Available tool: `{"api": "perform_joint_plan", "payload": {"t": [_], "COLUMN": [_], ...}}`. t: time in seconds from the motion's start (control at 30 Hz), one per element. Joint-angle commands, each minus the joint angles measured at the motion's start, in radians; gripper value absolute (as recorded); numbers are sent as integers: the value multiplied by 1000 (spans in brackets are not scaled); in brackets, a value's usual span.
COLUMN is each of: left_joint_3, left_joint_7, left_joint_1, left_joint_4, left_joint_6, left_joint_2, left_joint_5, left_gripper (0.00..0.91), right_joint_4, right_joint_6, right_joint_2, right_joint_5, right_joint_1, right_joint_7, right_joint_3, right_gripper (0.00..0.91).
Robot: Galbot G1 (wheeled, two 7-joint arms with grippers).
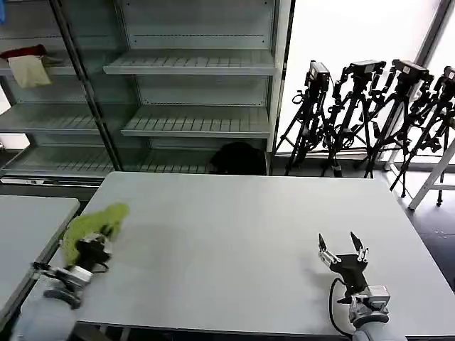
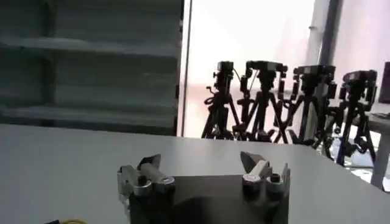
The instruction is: Fold and organize the clothes.
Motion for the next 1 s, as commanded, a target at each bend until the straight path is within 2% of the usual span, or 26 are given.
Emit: {"api": "perform_joint_plan", "payload": {"t": [0.03, 0.2, 0.23, 0.27, 0.3, 0.4, 0.43, 0.47, 0.5, 0.63, 0.67, 0.7, 0.77, 0.83, 0.87, 0.9, 1.0], "left_joint_3": [430, 482, 493, 511, 519, 534, 532, 523, 514, 436, 402, 377, 332, 307, 294, 282, 252], "left_joint_7": [-103, -166, -170, -168, -168, -187, -196, -222, -234, -282, -297, -302, -300, -300, -300, -299, -296], "left_joint_1": [-177, -229, -232, -232, -231, -234, -239, -248, -253, -284, -294, -294, -274, -251, -235, -218, -197], "left_joint_4": [0, -50, -56, -60, -63, -104, -119, -163, -177, -339, -373, -399, -430, -441, -437, -433, -413], "left_joint_6": [100, 191, 210, 212, 215, 230, 241, 258, 261, 310, 321, 330, 334, 334, 331, 329, 322], "left_joint_2": [-136, -116, -116, -115, -113, -123, -125, -126, -124, -77, -52, -36, -8, -3, -6, -10, -17], "left_joint_5": [-160, -351, -363, -361, -361, -411, -465, -528, -569, -804, -875, -907, -912, -911, -893, -886, -853], "left_gripper": [10, 10, 171, 907, 907, 907, 907, 907, 907, 907, 907, 907, 907, 907, 907, 907, 907], "right_joint_4": [14, 69, 80, 89, 109, 154, 166, 184, 186, 156, 138, 113, 90, 53, 21, 9, -47], "right_joint_6": [-8, -68, -78, -99, -124, -258, -338, -421, -439, -441, -442, -441, -440, -442, -442, -443, -444], "right_joint_2": [-15, -2, 0, 2, 3, 12, 24, 44, 54, 105, 113, 110, 106, 169, 195, 206, 260], "right_joint_5": [30, 35, 38, 43, 60, 139, 171, 229, 251, 326, 374, 418, 479, 501, 522, 588, 667], "right_joint_1": [-19, -12, -10, -6, -3, 18, 31, 57, 68, 148, 181, 208, 238, 261, 276, 289, 327], "right_joint_7": [-1, -14, -17, -18, -19, -7, 5, 42, 53, 202, 267, 327, 401, 418, 445, 468, 533], "right_joint_3": [25, -10, -20, -30, -41, -85, -110, -140, -155, -346, -407, -459, -504, -533, -557, -575, -622], "right_gripper": [907, 907, 907, 907, 907, 907, 907, 907, 907, 907, 907, 907, 907, 907, 907, 907, 907]}}
